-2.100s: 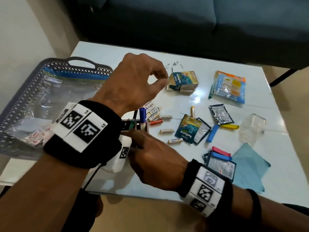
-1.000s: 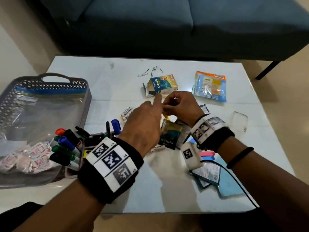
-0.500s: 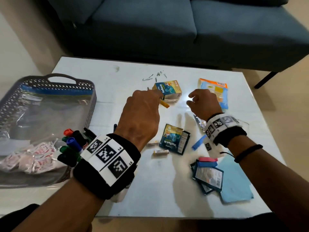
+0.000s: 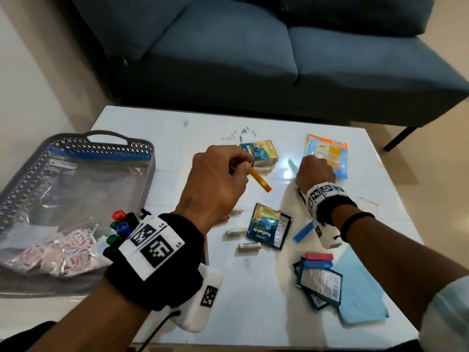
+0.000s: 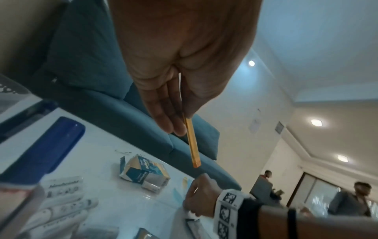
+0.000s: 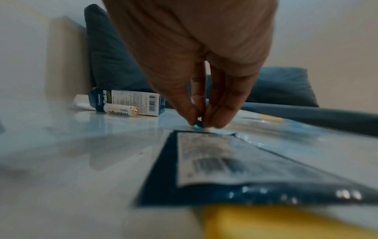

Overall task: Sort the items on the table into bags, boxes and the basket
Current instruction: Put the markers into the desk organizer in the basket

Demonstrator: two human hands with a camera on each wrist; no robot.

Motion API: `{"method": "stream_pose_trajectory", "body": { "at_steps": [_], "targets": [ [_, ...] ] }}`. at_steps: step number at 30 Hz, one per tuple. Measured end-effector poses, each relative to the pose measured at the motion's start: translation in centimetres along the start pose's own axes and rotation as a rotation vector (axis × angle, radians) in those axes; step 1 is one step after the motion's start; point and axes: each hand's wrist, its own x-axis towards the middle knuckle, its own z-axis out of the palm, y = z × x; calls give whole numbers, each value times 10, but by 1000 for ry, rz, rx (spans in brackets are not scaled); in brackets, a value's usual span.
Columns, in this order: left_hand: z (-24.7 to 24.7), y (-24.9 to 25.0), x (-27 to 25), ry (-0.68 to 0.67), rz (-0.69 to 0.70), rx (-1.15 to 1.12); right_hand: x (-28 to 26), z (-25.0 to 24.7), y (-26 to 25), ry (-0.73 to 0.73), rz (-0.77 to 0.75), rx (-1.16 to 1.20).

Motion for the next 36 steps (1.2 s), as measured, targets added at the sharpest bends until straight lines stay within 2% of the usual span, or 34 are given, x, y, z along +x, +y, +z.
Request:
{"method": "stream_pose_trajectory", "body": {
  "at_steps": [2, 4, 5, 7, 8, 10, 14, 18, 19, 21, 23, 26, 28, 31, 34, 36],
  "targets": [
    [-10, 6, -1, -31, -88, -149, -9, -4, 3, -4, 45, 109],
    [-23, 11, -3, -49, -162, -292, -23, -13, 4, 14, 95, 357],
    [-29, 13, -5, -57, -177, -341, -32, -19, 4, 3, 126, 588],
    [-40, 16, -8, -71, -167, -359, -57, -36, 0, -126, 211, 1153],
    [-53, 23, -17, -59, -140, -345, -78, -55, -5, -197, 202, 1382],
    [-63, 23, -20, -70, -105, -312, -99, -74, -6, -306, 136, 1622],
    [-106, 39, -67, -7, -59, -311, -168, -131, -15, -375, -88, 1645],
    [-128, 43, -130, 115, -48, -367, -224, -169, -32, -330, -275, 1492],
    [-133, 45, -149, 193, -13, -338, -237, -175, -38, -313, -303, 1480],
    [-134, 45, -180, 364, 152, -154, -258, -180, -50, -311, -298, 1538],
    [-131, 44, -206, 460, 336, 101, -276, -177, -65, -411, -233, 1704],
    [-118, 43, -226, 473, 451, 251, -296, -171, -88, -634, -143, 1881],
    [-111, 46, -231, 469, 463, 256, -308, -172, -100, -680, -139, 1916],
    [-103, 54, -229, 442, 458, 247, -321, -179, -109, -622, -159, 1951],
    [-97, 66, -226, 395, 426, 204, -328, -191, -108, -467, -229, 1890],
    [-95, 75, -226, 429, 343, 60, -331, -196, -102, -406, -297, 1819]
  ]
}}
